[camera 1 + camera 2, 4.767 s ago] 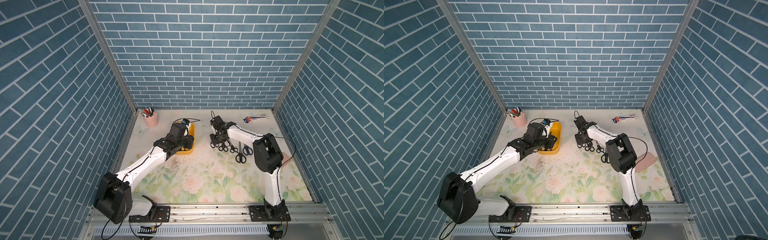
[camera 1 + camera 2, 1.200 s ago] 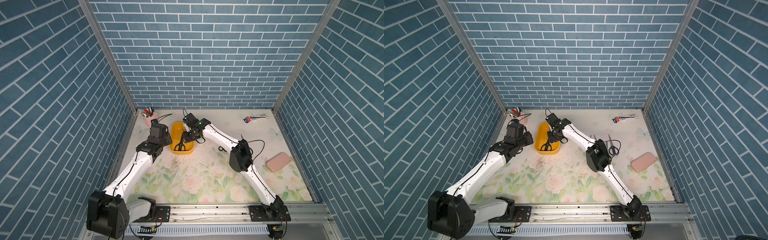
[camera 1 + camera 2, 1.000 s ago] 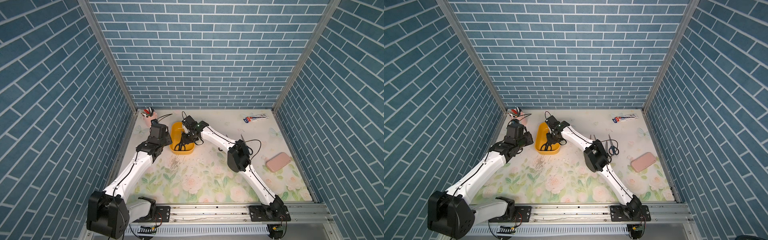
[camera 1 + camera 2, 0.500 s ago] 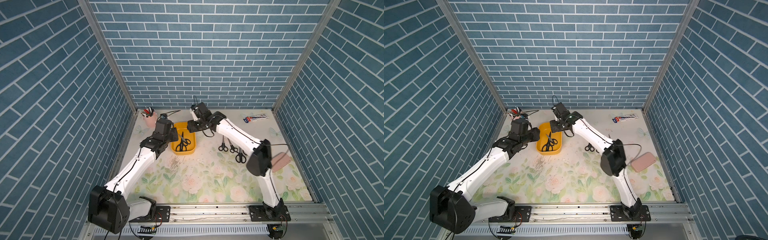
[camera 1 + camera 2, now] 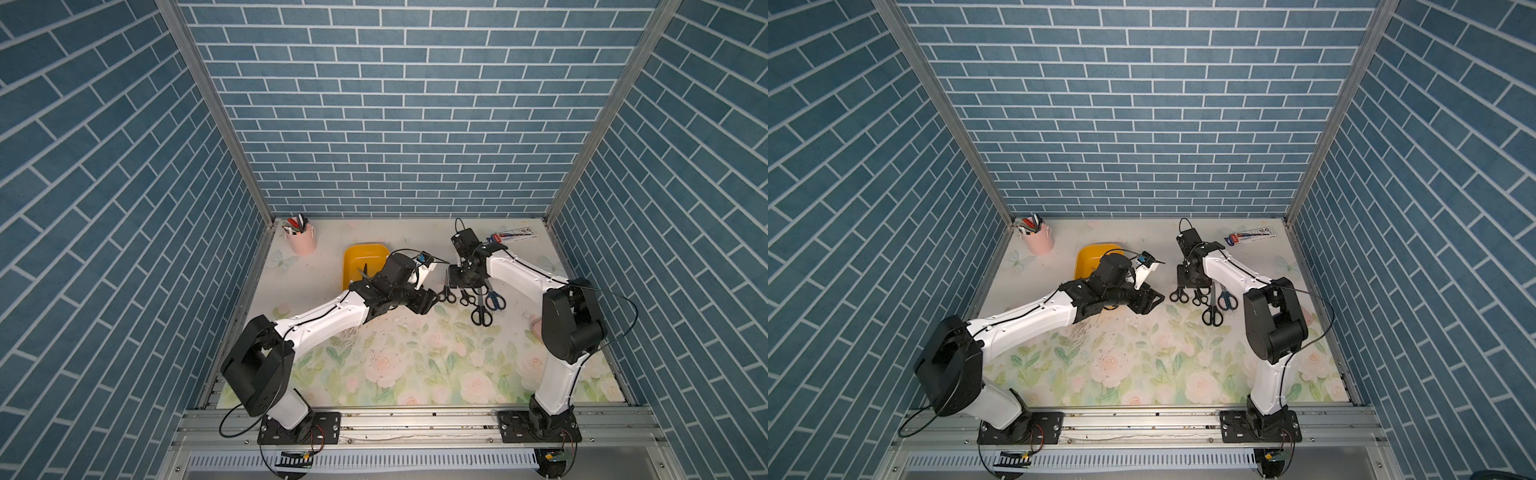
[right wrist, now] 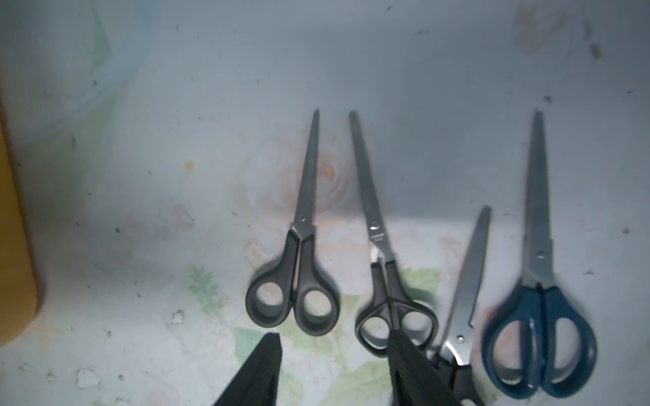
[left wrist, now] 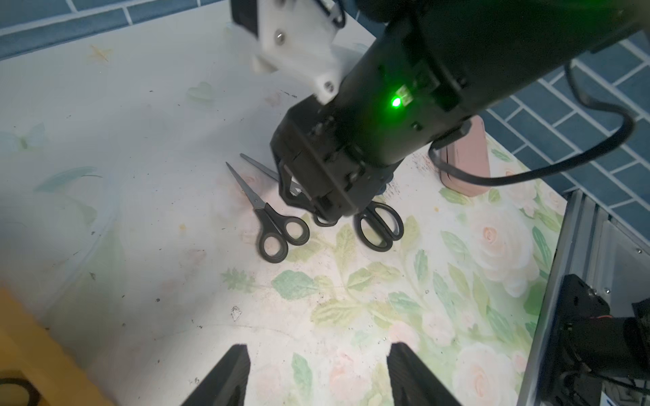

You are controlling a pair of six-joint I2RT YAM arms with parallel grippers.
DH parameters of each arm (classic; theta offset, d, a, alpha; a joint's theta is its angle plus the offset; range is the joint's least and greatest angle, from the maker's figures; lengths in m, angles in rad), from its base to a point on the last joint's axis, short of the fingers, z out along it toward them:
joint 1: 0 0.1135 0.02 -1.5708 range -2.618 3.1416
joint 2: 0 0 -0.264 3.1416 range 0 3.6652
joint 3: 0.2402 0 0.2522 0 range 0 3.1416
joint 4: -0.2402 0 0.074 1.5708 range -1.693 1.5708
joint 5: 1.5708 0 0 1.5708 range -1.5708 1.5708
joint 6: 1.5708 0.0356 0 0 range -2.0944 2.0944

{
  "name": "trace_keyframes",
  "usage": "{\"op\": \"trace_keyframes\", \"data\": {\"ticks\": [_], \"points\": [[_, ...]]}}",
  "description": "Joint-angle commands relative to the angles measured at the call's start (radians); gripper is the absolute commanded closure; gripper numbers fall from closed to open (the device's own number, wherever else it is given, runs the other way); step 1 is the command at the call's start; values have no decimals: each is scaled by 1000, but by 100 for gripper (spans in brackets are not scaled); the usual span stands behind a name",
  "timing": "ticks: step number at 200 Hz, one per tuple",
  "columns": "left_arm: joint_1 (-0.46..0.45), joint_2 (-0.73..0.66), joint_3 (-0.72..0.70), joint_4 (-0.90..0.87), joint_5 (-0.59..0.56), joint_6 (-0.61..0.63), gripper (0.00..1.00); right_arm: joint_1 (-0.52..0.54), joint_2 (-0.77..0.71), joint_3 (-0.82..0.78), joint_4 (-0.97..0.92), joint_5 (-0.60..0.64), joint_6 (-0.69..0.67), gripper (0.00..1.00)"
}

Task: Put the scissors into the storage box
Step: Place the scissors in the storage box, then pick up the scissors from the center of the board.

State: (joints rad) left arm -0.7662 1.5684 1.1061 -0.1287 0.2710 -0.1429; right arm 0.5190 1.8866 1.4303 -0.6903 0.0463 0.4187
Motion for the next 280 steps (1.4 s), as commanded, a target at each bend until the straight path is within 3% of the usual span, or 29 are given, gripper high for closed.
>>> {"op": "trace_keyframes", "data": {"ticks": [1,60,190,238,268,280], "points": [[9,-13,1,26,-20,38,32,35,41,43,-34,39,-2,47],[13,-55,-58,14,-139,39,31,84,99,-15,53,57,99,51],[25,-46,-78,18,-162,42,30,76,206,-60,100,113,126,65],[36,-98,-106,35,-212,32,30,78,235,-116,87,175,123,84],[120,-155,-166,96,-184,-47,30,78,209,-126,105,153,105,100],[156,-180,-184,116,-179,-75,30,78,183,-118,112,142,98,100]]}}
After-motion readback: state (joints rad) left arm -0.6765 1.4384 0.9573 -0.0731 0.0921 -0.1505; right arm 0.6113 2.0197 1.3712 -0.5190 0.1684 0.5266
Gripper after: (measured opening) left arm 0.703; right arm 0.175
